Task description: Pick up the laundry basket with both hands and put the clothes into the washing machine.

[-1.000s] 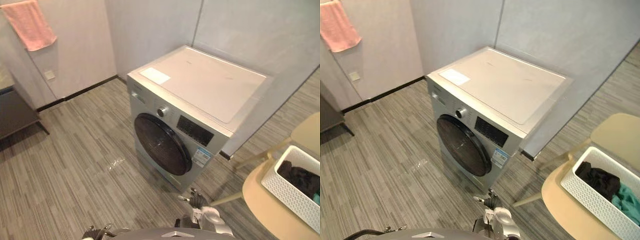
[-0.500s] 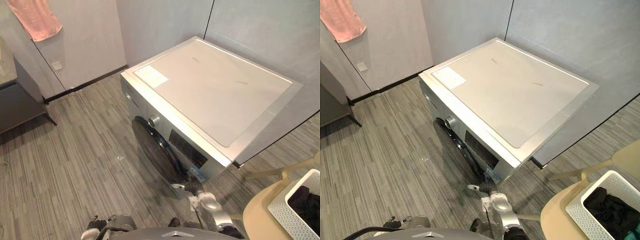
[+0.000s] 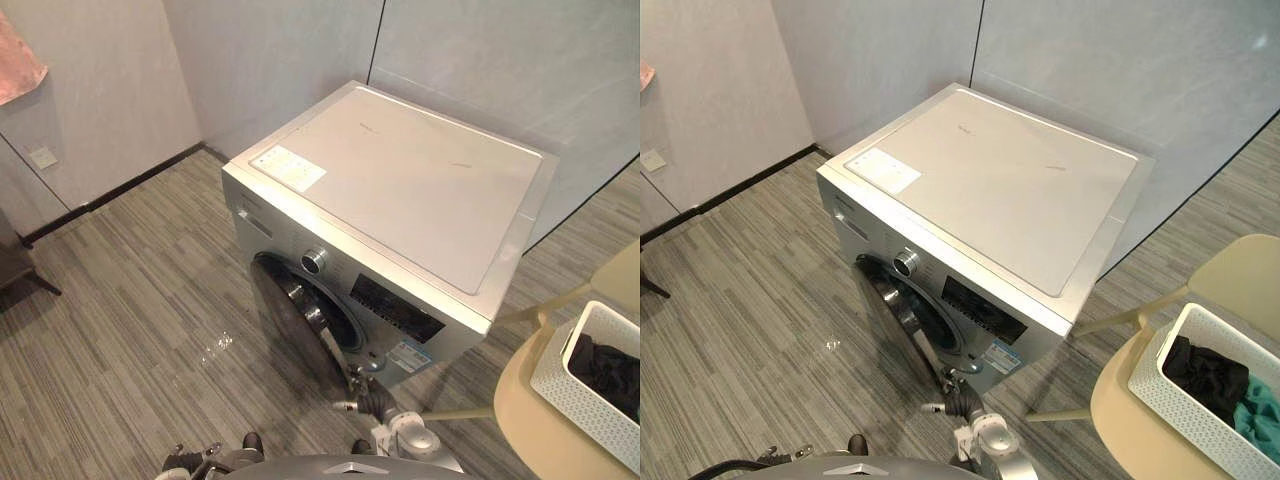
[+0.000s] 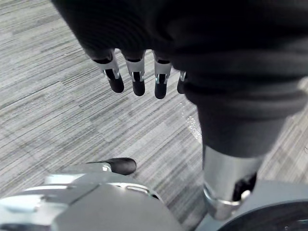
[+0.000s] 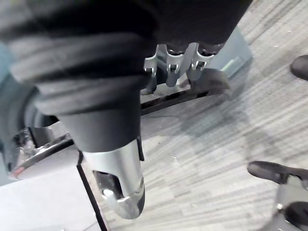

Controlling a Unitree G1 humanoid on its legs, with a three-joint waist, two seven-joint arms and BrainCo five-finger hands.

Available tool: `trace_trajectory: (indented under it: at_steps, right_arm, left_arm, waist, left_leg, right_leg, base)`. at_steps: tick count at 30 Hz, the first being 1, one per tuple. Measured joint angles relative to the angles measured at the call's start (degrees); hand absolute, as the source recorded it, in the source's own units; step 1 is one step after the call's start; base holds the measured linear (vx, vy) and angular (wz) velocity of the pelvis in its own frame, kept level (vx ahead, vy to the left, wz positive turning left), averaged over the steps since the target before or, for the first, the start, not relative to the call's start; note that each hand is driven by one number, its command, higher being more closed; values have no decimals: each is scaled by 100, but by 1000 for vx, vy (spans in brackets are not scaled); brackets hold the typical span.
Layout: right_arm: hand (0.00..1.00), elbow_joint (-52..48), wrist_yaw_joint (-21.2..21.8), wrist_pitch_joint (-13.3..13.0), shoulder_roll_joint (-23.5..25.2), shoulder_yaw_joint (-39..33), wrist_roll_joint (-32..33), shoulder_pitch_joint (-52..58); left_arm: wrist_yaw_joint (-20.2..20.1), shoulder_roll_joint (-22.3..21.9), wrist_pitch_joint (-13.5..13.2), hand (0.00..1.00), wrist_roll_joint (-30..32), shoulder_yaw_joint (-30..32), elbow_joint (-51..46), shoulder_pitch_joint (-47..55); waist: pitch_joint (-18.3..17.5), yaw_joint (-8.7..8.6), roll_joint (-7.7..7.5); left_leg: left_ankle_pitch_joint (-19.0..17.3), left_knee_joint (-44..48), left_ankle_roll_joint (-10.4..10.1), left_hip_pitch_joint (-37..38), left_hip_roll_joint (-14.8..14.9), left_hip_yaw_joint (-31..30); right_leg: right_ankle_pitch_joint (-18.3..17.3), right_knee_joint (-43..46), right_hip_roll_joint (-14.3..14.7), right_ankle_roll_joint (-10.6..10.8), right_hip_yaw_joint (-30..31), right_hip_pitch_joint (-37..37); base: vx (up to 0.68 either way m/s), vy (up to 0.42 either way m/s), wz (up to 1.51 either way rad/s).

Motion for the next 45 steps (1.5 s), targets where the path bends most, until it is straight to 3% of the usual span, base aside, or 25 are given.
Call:
trace_trajectory:
  at_steps: [8,12,17,22,25,29,33,37,41,45]
  right_arm:
    - [0,-605,267,31,-66,194,120,394]
    - [0,-1011,516,27,-154,243,149,610]
    - [0,-1507,675,-38,-227,602,682,564]
    - [0,-1684,699,-91,-218,1220,1285,221]
    - [0,-1348,695,-102,-109,1620,1465,-346]
    - [0,125,569,-87,251,1571,1461,-1371]
    - [0,1311,-49,-73,432,1158,1109,-2346]
    - [0,1478,-211,-69,448,1324,1087,-2664]
    - [0,1476,-23,2,626,2196,915,-2621]
    - [0,1331,89,83,813,2533,1183,-2627]
  left_arm:
    - [-9,63,-30,0,220,-292,-49,-39]
    - [-97,134,-33,0,407,-298,-45,-38]
    - [-115,212,-31,0,602,-294,-25,-33]
    - [-100,217,-32,0,602,-301,6,-59]
    - [-81,215,-33,0,599,-361,4,-79]
    - [-15,211,-42,0,578,-452,-43,-116]
    - [21,195,-96,0,379,-600,-50,-110]
    - [24,187,-96,0,313,-627,-47,-107]
    - [22,187,-95,0,270,-590,-44,-108]
    - [27,186,-88,0,270,-462,-47,-106]
  waist:
    - [-59,-25,-36]
    - [-66,-28,-148]
    - [-86,-1,-276]
    - [-93,39,-289]
    - [-93,121,-287]
    - [-83,254,-273]
    - [6,441,-211]
    - [141,542,-181]
    - [174,632,-194]
    - [207,683,-261]
  left_leg:
    - [53,-213,12,71,-19,71]
    - [50,-219,12,68,-11,128]
    - [45,-221,13,57,7,384]
    - [57,-254,20,40,6,357]
    - [88,-257,32,19,-7,255]
    - [164,-259,60,-60,-57,-72]
    - [255,-262,89,-123,-116,-402]
    - [311,-266,92,-150,-131,-602]
    - [342,-268,76,-165,-143,-837]
    - [399,-267,75,-299,-172,-1133]
  right_leg:
    - [31,-101,40,14,44,-28]
    - [36,-119,52,9,107,-64]
    - [168,-202,93,0,368,-194]
    - [211,-235,92,1,343,-185]
    - [218,-245,80,3,259,-149]
    - [214,-287,27,7,-72,-5]
    - [214,-320,-17,6,-393,156]
    - [188,-314,-29,4,-604,254]
    - [50,-189,-51,6,-825,328]
    - [-25,-145,-73,13,-1130,361]
  base:
    - [37,5,-6]
    - [6,-2,-8]
    - [-33,-1,-24]
    - [-39,-5,0]
    - [-20,-5,17]
    - [-13,-1,41]
    - [-35,6,41]
    - [-50,2,31]
    - [-13,-6,29]
    - [0,-12,37]
